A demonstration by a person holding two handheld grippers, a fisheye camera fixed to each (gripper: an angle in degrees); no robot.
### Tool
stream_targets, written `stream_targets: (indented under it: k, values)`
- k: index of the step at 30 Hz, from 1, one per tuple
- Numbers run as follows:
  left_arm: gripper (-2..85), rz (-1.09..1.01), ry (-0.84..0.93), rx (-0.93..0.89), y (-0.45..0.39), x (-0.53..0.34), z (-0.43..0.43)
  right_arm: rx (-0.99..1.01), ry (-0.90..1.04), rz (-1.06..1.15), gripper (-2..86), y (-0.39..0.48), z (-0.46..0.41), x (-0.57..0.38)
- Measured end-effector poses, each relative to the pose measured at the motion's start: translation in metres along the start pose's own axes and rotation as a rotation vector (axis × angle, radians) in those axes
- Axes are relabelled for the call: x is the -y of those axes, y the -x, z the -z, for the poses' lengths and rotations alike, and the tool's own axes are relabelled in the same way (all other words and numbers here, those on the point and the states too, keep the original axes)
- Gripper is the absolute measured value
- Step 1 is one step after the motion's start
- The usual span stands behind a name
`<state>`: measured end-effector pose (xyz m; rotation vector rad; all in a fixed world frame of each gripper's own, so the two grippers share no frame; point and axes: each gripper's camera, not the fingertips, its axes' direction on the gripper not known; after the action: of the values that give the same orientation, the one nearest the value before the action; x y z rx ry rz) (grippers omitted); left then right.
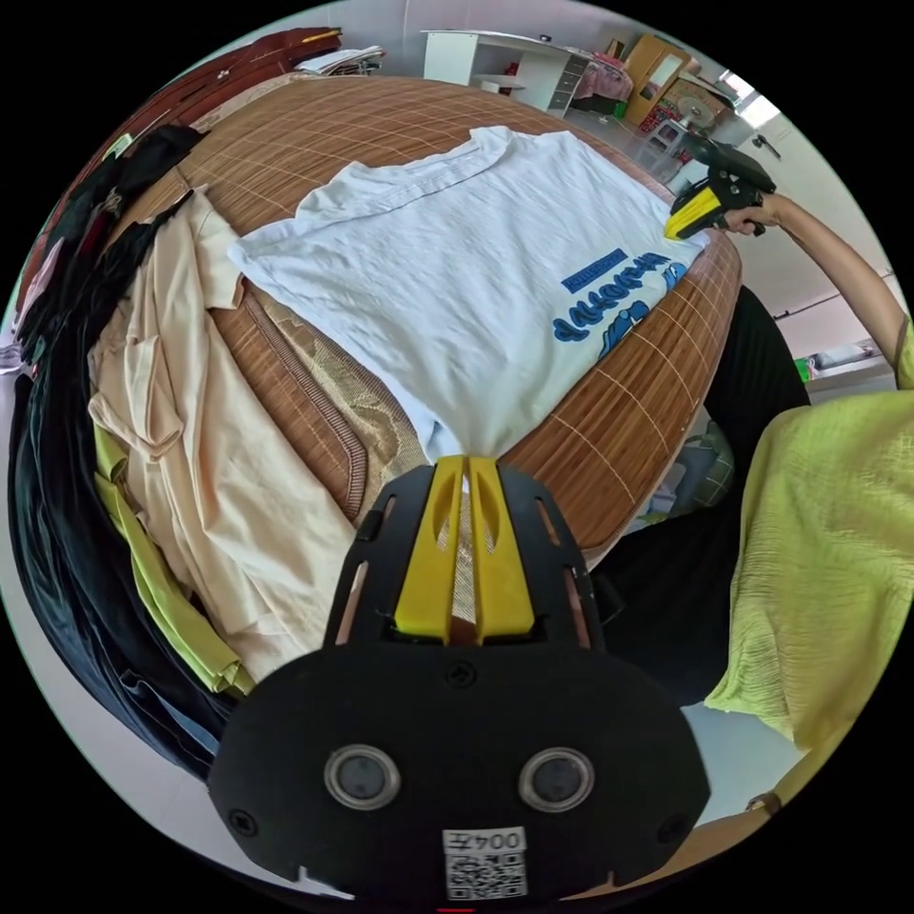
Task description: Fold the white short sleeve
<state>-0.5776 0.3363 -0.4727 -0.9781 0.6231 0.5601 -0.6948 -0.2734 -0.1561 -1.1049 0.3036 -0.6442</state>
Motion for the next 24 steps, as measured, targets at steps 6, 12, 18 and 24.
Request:
stream_targets:
  k: [6,12,18,24]
  values:
    - [2.5,0.146,-0.02,-0.04,0.017,-0.015,-0.01,0.033,-0.046,-0.036,-0.6,-0.004,-0.034,-0.054]
    - [7.0,0.246,-0.064,-0.002,0.017,-0.026,0.0,0.047,-0.145,-0.09,-0.2,-0.002,-0.076,-0.126]
    - [7.2,0.217,-0.118,0.234,-0.022,-0.023,0.036,0.137,-0.407,-0.232,3.8,-0.006,-0.122,-0.241]
    - [3.6,0.167,-0.216,0.264,-0.07,0.029,0.02,0.211,-0.736,-0.434,9.7,0.001,-0.161,-0.374]
